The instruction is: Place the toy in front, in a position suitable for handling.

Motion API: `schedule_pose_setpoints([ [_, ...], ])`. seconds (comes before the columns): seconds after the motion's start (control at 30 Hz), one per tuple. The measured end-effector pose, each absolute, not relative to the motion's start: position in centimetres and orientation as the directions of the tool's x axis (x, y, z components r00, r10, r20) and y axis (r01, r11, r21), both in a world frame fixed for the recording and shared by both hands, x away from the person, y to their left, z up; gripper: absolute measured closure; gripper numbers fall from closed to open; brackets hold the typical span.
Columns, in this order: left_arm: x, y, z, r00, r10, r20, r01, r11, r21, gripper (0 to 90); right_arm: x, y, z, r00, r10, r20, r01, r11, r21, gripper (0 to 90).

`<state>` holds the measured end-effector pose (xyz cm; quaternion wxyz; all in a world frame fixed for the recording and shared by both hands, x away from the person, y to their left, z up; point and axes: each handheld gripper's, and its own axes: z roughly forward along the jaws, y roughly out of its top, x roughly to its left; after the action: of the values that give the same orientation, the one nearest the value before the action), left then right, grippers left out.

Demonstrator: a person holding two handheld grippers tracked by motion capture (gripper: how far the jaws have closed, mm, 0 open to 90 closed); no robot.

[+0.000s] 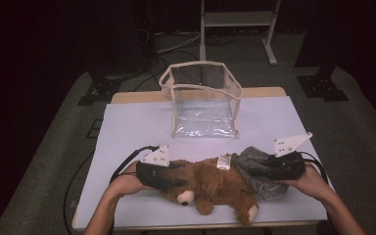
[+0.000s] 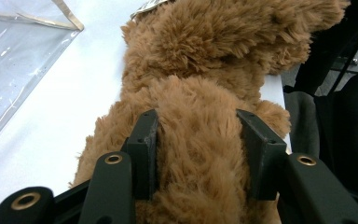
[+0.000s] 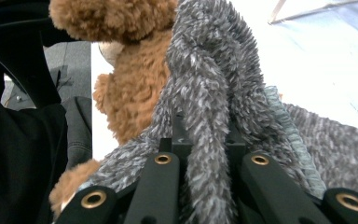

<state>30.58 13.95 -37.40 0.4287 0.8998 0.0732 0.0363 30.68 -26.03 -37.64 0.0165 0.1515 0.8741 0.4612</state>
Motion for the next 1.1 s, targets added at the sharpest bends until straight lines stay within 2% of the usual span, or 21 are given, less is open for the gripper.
schedule_pose_setpoints([
  [0.23,30.5,14.0,-37.4,0.987,0.159,0.010,0.092,-0.618,0.781,52.9,30.6,-25.4,-36.8,-0.958,0.276,0.084,0.224,0.527,0.820,80.7],
  [0.5,30.6,13.6,-37.3,0.987,0.160,0.023,0.084,-0.631,0.771,52.5,31.6,-19.8,-35.4,-0.983,0.181,0.007,0.116,0.597,0.794,80.7],
  [0.73,30.6,13.4,-37.2,0.986,0.166,0.019,0.092,-0.633,0.769,52.4,31.8,-16.2,-34.5,-0.994,0.112,-0.021,0.052,0.613,0.789,80.7],
  [0.9,30.6,13.7,-37.4,0.985,0.172,0.004,0.103,-0.612,0.784,52.4,31.9,-17.4,-35.3,-0.991,0.135,0.003,0.087,0.619,0.781,80.7],
  [1.1,30.7,13.7,-37.5,0.985,0.173,0.001,0.105,-0.605,0.789,52.4,31.6,-21.9,-36.3,-0.976,0.213,0.039,0.164,0.610,0.775,80.7],
])
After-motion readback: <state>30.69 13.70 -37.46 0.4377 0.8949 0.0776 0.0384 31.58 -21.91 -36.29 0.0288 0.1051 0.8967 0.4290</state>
